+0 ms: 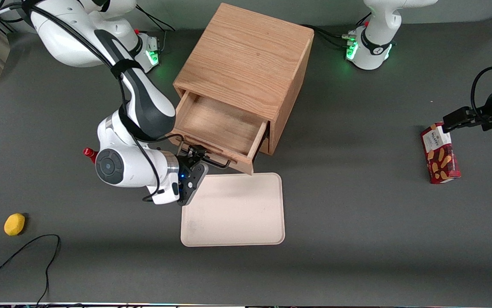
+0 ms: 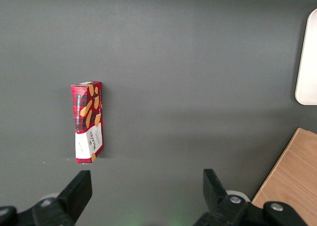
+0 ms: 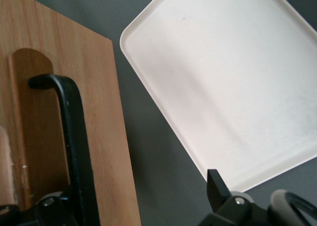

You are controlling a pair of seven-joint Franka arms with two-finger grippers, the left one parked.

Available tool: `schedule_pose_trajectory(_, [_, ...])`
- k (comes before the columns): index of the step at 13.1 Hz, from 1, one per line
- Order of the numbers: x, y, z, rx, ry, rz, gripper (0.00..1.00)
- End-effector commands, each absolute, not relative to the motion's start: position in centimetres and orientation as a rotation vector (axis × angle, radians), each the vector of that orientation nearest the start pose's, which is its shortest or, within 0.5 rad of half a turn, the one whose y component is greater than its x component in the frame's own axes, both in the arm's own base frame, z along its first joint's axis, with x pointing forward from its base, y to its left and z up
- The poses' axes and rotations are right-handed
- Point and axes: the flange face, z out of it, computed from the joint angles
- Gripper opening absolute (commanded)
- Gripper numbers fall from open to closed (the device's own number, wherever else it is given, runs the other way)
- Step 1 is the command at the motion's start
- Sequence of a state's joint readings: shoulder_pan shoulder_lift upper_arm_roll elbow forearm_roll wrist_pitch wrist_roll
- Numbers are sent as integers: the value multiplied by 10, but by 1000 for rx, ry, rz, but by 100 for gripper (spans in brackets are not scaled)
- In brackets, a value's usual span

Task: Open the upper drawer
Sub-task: 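Pull the handle outward from the cabinet with the right gripper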

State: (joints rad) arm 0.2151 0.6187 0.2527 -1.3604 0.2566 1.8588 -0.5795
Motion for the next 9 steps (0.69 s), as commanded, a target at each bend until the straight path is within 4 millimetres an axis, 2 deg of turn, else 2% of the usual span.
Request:
schedule_pose_trajectory(1, [654,298,367,-2451,-1261,91,100])
schedule_pose_trajectory(9, [673,275,371,-2469,-1244,48,100])
